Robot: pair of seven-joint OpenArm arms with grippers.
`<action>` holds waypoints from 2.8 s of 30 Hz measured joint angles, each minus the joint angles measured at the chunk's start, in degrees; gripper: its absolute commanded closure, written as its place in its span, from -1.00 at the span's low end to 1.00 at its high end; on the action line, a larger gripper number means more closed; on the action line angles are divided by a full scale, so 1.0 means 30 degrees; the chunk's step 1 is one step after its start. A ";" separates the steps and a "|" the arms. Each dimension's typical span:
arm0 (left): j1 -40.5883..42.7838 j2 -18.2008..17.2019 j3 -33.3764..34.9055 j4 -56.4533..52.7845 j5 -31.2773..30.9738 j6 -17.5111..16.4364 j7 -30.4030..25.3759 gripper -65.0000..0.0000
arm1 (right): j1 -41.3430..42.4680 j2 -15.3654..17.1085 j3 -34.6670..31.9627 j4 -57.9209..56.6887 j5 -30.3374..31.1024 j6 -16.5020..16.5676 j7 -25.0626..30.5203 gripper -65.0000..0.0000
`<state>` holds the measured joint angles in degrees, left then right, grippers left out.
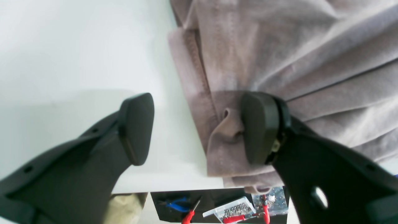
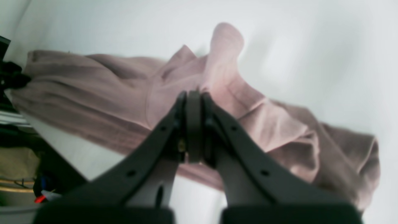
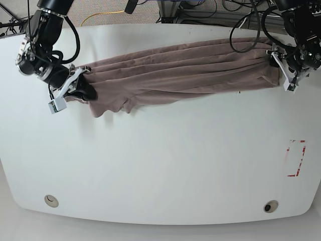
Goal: Fold the T-shirt properly
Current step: 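Pull the flap with the right gripper up onto the folded strip, then move the left gripper to the strip end and grasp it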
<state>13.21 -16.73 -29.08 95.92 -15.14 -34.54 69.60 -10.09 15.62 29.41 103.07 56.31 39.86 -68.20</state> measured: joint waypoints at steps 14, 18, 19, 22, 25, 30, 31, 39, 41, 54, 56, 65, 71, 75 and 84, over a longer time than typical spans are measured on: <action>-0.0007 -0.0073 0.0262 0.0007 0.0044 0.0000 -0.0007 -0.26 | -0.2310 -0.0153 0.1188 -0.1435 0.0328 0.0000 0.0029 0.00; -0.0007 -0.0051 0.0284 0.0095 0.0036 0.0000 0.0000 -0.26 | -0.2273 -0.0117 0.1188 -0.1974 0.0248 0.0007 0.0240 -0.50; -0.0015 -0.0051 0.0284 0.0095 0.0022 0.0000 0.0000 -0.26 | -0.2280 -0.0124 0.1202 -0.1843 0.0233 0.0007 0.0379 -0.51; 0.0051 -0.0022 0.0270 0.0583 -0.0044 -0.0044 0.0372 -0.26 | -0.2404 -0.0240 0.1923 -0.0627 0.0328 0.0007 0.0488 -0.46; 0.0066 -0.0051 0.0146 0.2208 -0.0022 -0.1049 0.1348 -0.26 | -0.2594 -0.0401 0.3271 0.1144 0.0408 0.0007 0.0546 -0.38; -0.0248 0.0372 -0.0772 0.5530 -0.0160 -0.1800 0.3002 -0.25 | -0.2382 -0.0940 0.2725 0.2914 0.0415 -0.0066 0.0517 -0.15; -0.0255 0.0561 -0.0845 0.5785 -0.0051 -0.1792 0.3016 -0.25 | -0.2288 -0.0976 0.2302 0.2914 0.0474 -0.0066 0.0488 -0.09; -0.0729 0.2798 0.0117 0.5297 0.0051 -0.1792 0.3381 -0.25 | -0.1661 -0.0940 -0.1042 0.1763 0.0262 -0.0058 0.0510 0.49; -0.0495 0.3461 0.0648 0.5166 -0.0044 -0.1792 0.3315 -0.25 | -0.1311 -0.1042 -0.1756 0.0903 -0.0794 -0.0044 0.0532 0.58; 0.0240 0.2164 0.1188 0.1078 -0.0954 -0.0867 0.0933 -0.25 | 0.0342 -0.1253 -0.1909 -0.3497 -0.8342 0.0022 0.3184 0.62; -0.0022 0.1355 0.1166 -0.0015 -0.1078 -0.0867 -0.0408 -0.25 | 0.0488 -0.0954 -0.1668 -0.4044 -0.8298 0.0073 0.3439 0.62; -0.2732 -0.0029 0.2506 -0.3082 -0.0561 -0.0335 -0.1989 -0.25 | 0.0772 -0.0401 -0.0189 -0.5144 -0.8349 0.0219 0.4029 0.62; -0.3060 0.0058 0.2579 -0.2652 -0.0794 -0.0189 -0.1224 -0.26 | 0.0794 -0.0554 -0.0211 -0.5180 -0.8459 0.0226 0.4401 0.62; -0.3461 0.0066 0.2565 -0.2630 -0.1370 -0.0124 -0.0087 -0.26 | 0.0794 -0.0605 -0.0255 -0.5166 -0.8488 0.0219 0.4590 0.62; -0.3577 -0.0539 0.0350 -0.0634 -0.7169 -0.0058 0.0758 -0.40 | 0.0794 -0.0605 -0.0240 -0.5144 -0.8495 0.0211 0.4590 0.62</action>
<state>2.48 -18.35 -28.03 94.02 -36.64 -34.72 71.88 -7.70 13.80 28.69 87.64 30.83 40.49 -54.43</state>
